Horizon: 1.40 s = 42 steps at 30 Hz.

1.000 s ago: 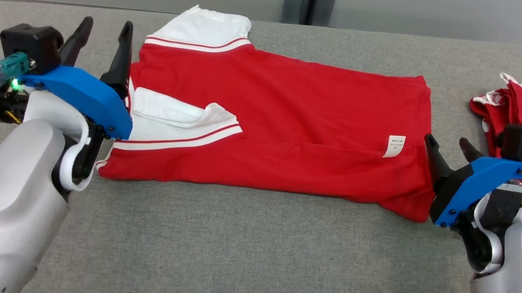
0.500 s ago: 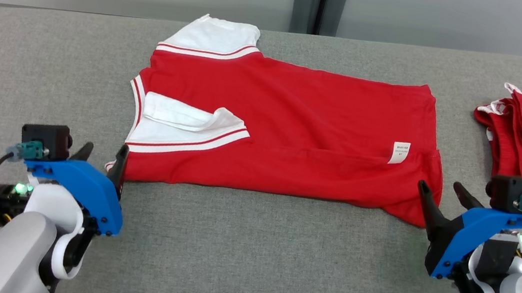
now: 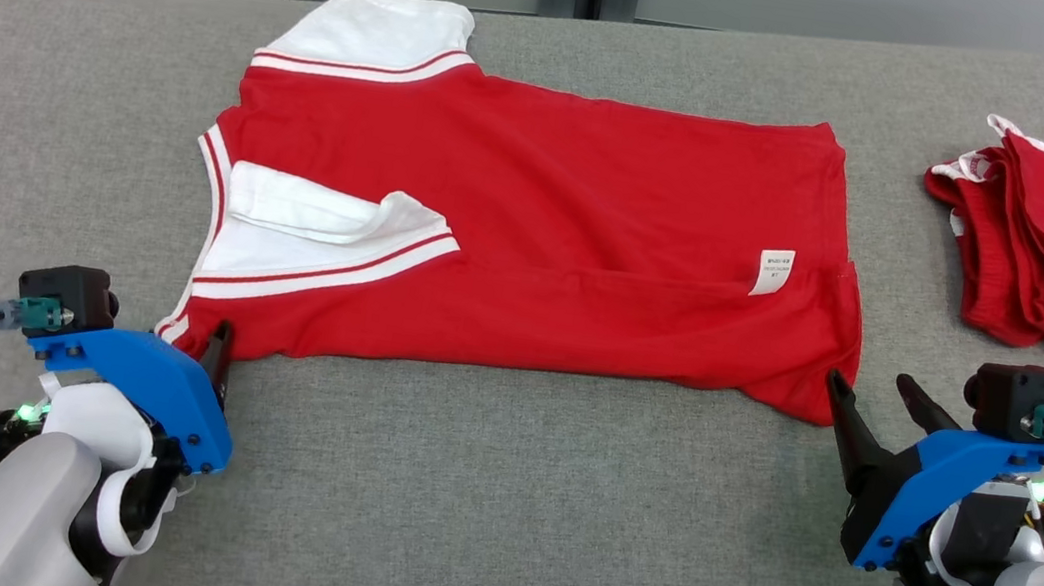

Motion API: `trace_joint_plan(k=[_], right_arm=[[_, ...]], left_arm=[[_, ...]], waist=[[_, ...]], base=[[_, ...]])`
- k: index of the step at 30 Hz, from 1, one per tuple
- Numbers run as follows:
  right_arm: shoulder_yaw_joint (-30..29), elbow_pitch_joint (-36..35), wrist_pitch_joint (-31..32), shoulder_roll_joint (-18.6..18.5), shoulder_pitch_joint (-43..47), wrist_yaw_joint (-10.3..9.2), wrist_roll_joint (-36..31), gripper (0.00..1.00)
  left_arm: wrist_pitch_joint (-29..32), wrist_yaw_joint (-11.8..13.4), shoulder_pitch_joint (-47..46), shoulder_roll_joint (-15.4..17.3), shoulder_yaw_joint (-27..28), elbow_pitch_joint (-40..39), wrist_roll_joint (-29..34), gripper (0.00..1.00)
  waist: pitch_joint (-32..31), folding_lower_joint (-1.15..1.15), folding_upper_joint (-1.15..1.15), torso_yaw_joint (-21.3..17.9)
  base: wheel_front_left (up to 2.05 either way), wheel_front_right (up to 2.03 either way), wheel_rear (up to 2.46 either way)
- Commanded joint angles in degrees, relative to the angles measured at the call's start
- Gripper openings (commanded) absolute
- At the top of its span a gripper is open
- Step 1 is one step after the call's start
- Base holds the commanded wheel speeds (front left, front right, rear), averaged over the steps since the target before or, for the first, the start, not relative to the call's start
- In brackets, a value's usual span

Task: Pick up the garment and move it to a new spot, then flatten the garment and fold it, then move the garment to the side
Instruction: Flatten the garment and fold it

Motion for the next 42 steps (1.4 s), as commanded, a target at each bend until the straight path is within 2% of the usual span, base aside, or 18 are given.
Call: trace_joint_plan(k=[1,3,4,5,6,7,20,29,30,31,33,39,40,42], right_arm=[[-0.1,0.0,-0.1,0.2,-0.2,0.03,0.1,1.0],[0.0,0.2,0.0,0.3,-0.5,0.03,0.1,1.0],[0.0,0.4,0.1,0.3,-0.6,0.03,0.1,1.0],[0.0,0.5,0.1,0.3,-0.9,0.03,0.0,1.0],[-0.1,0.7,0.2,0.4,-1.1,0.03,0.0,1.0],[-0.2,1.1,0.3,0.4,-1.3,0.03,-0.1,1.0],[-3.3,11.1,-0.8,0.7,-6.2,0.03,-0.8,1.0],[0.4,20.0,-1.2,0.9,-8.9,0.03,0.6,1.0],[0.9,20.7,-1.6,1.0,-9.3,0.04,0.8,0.61],[1.4,21.2,-2.0,1.0,-9.4,0.06,0.8,0.44],[2.0,22.8,-3.5,1.0,-10.1,0.08,0.9,0.0],[1.9,21.0,-2.8,-1.8,-8.6,0.03,3.3,0.0],[1.7,18.2,-1.6,-4.1,-6.9,0.03,6.0,0.0],[1.4,15.6,-0.5,-5.5,-5.2,0.02,8.0,0.0]], left_arm=[[0.5,-0.3,-0.7,-0.4,0.0,0.8,-0.4,1.0],[1.0,-0.8,-0.8,-0.6,-0.3,1.5,-0.7,1.0],[1.3,-1.0,-1.0,-0.7,-0.5,1.8,-0.7,0.92],[1.2,-1.0,-1.2,-1.0,-0.6,1.9,-0.6,0.67],[1.0,-1.1,-1.4,-1.2,-0.7,1.9,-0.5,0.22],[0.8,-1.2,-1.6,-1.2,-0.9,1.8,-0.3,0.0],[-2.4,-1.6,-2.9,-1.0,-1.2,-2.3,1.3,0.0],[-3.5,-1.7,-1.8,-1.0,-1.4,-3.8,1.4,0.0],[-3.6,-1.8,-1.6,-1.1,-1.4,-3.8,1.4,0.0],[-3.8,-1.7,-1.5,-1.2,-1.5,-3.8,1.4,0.0],[-4.4,-1.6,-0.9,-1.2,-1.3,-4.4,1.1,0.0],[-5.7,-1.1,1.2,-0.7,-0.4,-7.4,0.5,0.0],[-5.9,-0.7,3.6,-0.2,-0.1,-10.6,-0.1,0.0],[-6.1,0.0,5.7,0.5,0.0,-13.2,-0.3,0.0]], waist=[[0.1,0.0,0.0,-0.2],[0.3,0.0,0.0,-0.4],[0.3,0.0,0.0,-0.5],[0.4,0.0,0.0,-0.6],[0.4,0.0,0.0,-0.6],[0.4,0.0,0.0,-0.6],[0.8,0.0,0.0,1.6],[0.2,0.0,0.0,2.6],[0.0,0.0,0.0,2.7],[-0.2,0.0,0.0,2.7],[-1.0,0.0,0.0,2.8],[-3.2,0.0,0.0,3.0],[-4.6,0.0,0.0,3.4],[-5.4,0.0,0.0,3.7]], base=[[0.0,0.0,0.0],[0.0,0.0,0.0],[0.0,0.0,0.0],[0.0,0.0,0.0],[0.0,0.0,0.0],[0.0,0.0,0.0],[0.0,0.0,0.0],[0.0,0.0,0.0],[0.0,0.0,0.0],[0.0,0.0,0.0],[0.0,0.0,0.0],[0.0,0.0,0.0],[0.0,0.0,0.0],[0.0,0.0,0.0]])
